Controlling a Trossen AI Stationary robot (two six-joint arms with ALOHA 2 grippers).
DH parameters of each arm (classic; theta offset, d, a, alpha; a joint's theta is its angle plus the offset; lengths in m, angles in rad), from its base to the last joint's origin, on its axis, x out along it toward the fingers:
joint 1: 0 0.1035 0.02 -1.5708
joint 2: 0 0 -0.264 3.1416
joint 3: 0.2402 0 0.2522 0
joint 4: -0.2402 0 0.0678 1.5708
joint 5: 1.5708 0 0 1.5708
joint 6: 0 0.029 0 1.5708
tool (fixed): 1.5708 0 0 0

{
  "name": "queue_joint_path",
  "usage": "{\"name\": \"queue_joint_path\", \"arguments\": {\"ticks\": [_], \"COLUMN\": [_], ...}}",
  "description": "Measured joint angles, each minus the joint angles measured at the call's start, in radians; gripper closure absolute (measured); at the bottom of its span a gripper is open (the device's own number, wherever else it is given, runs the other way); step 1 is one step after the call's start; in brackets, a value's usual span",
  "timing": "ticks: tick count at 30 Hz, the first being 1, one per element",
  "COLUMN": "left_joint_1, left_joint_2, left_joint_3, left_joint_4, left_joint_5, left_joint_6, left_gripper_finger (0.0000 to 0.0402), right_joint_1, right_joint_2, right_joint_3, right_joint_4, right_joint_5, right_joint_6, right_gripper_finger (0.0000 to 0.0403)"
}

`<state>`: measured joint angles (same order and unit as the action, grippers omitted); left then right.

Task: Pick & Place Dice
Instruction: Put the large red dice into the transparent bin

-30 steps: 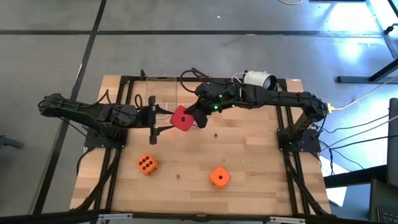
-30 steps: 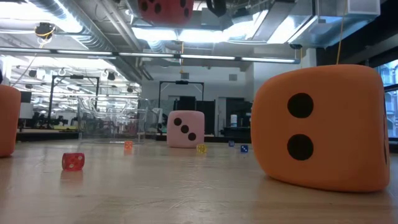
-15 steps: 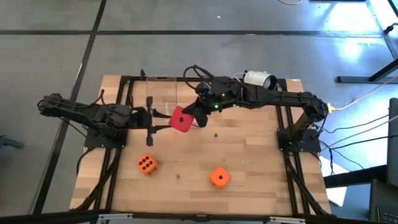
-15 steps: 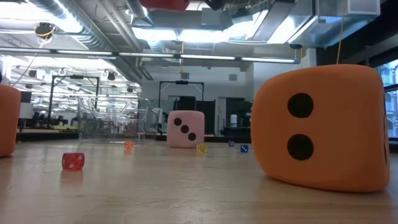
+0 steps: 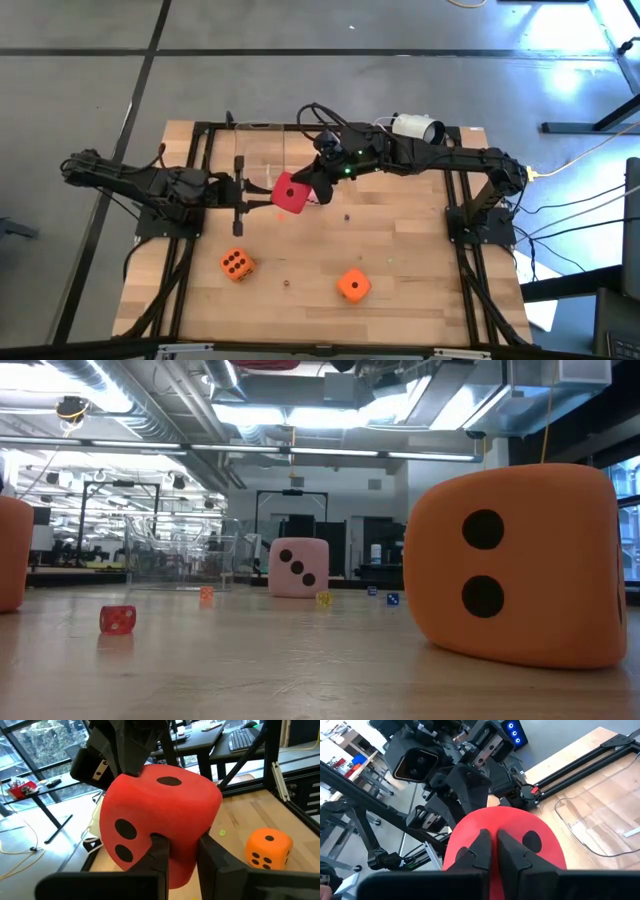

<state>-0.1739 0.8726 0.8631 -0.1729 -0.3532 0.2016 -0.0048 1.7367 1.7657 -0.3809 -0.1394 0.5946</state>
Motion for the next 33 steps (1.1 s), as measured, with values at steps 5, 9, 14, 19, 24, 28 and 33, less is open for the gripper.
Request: {"name": "queue_joint_path", "arguments": {"ticks": [5,9,14,19,24,28,33], "left_joint_1": [-0.003,-0.003,-0.003,-0.003,-0.004,-0.004,-0.004], "left_joint_2": [0.001,0.002,0.004,0.003,-0.001,-0.003,-0.003], "left_joint_3": [0.000,0.001,0.001,0.001,0.002,0.003,0.003], "left_joint_4": [0.006,0.008,0.009,0.014,0.027,0.027,0.028], "left_joint_5": [-0.014,-0.018,-0.009,-0.011,-0.009,-0.010,-0.011], "left_joint_6": [0.001,0.001,0.002,0.005,0.008,0.008,0.007], "left_gripper_finger": [0.0367,0.0379,0.0394,0.0401,0.0397,0.0397,0.0399], "right_joint_1": [0.000,0.001,0.001,0.000,-0.001,-0.001,0.001], "right_joint_2": [0.001,0.002,0.004,0.004,0.004,0.004,0.004], "right_joint_3": [0.001,0.001,0.001,0.001,0.001,0.001,0.001], "right_joint_4": [0.006,0.002,0.006,0.002,-0.007,-0.017,-0.039], "right_joint_5": [0.011,0.042,0.045,0.046,0.053,0.054,0.047], "right_joint_6": [0.015,0.026,0.026,0.033,0.044,0.052,0.064], "right_gripper_finger": [0.0325,0.0287,0.0248,0.0226,0.0227,0.0252,0.0334]}}
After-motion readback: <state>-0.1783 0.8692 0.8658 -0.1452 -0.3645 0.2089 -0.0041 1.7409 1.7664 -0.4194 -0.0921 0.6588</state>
